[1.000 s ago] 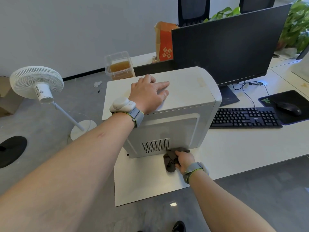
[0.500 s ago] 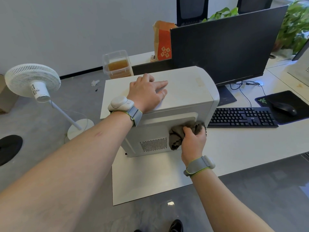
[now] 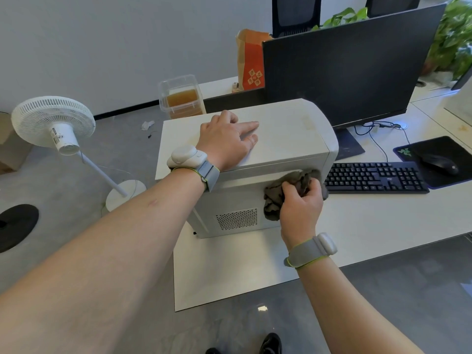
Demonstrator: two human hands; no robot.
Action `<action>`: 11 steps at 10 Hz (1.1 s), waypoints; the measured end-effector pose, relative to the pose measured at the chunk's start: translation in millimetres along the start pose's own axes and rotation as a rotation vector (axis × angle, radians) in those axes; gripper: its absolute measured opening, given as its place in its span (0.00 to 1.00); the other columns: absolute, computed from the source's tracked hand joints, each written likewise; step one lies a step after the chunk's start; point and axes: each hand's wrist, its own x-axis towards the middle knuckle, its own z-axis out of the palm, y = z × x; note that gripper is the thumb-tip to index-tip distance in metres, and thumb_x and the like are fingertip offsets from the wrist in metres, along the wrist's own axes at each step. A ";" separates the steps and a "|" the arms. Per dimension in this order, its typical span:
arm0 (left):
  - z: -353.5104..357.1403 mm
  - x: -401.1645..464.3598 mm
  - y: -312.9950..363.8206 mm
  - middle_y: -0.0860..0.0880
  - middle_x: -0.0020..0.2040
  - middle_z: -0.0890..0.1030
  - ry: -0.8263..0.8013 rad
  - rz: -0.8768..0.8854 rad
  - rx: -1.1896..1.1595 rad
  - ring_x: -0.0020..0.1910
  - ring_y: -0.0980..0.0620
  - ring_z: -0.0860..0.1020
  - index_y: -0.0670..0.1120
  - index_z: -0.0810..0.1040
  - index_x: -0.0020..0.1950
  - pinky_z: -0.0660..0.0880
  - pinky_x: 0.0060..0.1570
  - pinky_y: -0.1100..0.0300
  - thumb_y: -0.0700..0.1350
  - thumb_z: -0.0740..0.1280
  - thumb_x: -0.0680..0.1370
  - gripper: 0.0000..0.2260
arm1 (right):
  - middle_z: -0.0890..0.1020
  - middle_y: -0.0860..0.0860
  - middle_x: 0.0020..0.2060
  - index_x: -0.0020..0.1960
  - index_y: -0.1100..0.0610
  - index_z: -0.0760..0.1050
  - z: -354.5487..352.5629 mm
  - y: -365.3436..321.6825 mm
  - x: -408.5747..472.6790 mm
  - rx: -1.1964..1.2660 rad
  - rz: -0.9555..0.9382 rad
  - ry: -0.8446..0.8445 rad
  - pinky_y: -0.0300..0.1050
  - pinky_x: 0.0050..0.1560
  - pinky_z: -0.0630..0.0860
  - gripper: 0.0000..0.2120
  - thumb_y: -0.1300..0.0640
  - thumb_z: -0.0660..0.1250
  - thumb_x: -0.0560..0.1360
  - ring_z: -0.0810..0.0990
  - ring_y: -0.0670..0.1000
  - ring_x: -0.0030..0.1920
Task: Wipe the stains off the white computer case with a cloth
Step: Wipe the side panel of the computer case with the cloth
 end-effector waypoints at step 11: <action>-11.3 -0.3 -6.1 0.49 0.75 0.69 -0.039 -0.028 -0.235 0.74 0.46 0.65 0.61 0.71 0.75 0.57 0.72 0.49 0.54 0.64 0.81 0.21 | 0.81 0.61 0.53 0.60 0.63 0.75 45.3 111.0 -19.7 0.013 0.797 -0.030 0.46 0.41 0.77 0.13 0.64 0.64 0.77 0.79 0.55 0.40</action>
